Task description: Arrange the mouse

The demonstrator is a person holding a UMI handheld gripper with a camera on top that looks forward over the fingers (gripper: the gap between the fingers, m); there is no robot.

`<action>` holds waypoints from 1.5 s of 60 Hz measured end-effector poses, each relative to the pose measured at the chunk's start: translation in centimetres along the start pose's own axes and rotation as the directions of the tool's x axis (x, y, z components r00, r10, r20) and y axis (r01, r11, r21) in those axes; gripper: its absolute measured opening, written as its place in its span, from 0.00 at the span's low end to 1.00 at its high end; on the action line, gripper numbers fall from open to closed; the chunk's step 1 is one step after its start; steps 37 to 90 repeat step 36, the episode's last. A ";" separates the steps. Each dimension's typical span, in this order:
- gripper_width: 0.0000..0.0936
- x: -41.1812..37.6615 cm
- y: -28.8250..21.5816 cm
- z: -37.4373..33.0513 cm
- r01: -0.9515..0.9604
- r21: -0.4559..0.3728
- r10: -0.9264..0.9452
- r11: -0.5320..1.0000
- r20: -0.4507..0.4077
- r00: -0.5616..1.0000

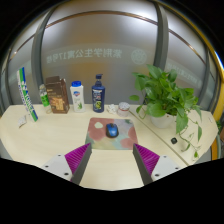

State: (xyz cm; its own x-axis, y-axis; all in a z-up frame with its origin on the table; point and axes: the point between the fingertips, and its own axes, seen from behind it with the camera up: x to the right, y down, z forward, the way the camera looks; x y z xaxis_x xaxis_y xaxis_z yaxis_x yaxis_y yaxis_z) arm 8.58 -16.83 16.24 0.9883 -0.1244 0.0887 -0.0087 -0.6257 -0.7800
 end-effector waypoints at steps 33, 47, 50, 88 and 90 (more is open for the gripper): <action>0.91 -2.0 1.3 -12.7 0.016 0.097 -0.012 0.995 -0.046 0.999; 0.91 -2.3 1.2 -12.8 0.015 0.099 -0.011 0.995 -0.038 0.999; 0.91 -2.3 1.2 -12.8 0.015 0.099 -0.011 0.995 -0.038 0.999; 0.91 -2.3 1.2 -12.8 0.015 0.099 -0.011 0.995 -0.038 0.999; 0.91 -2.3 1.2 -12.8 0.015 0.099 -0.011 0.995 -0.038 0.999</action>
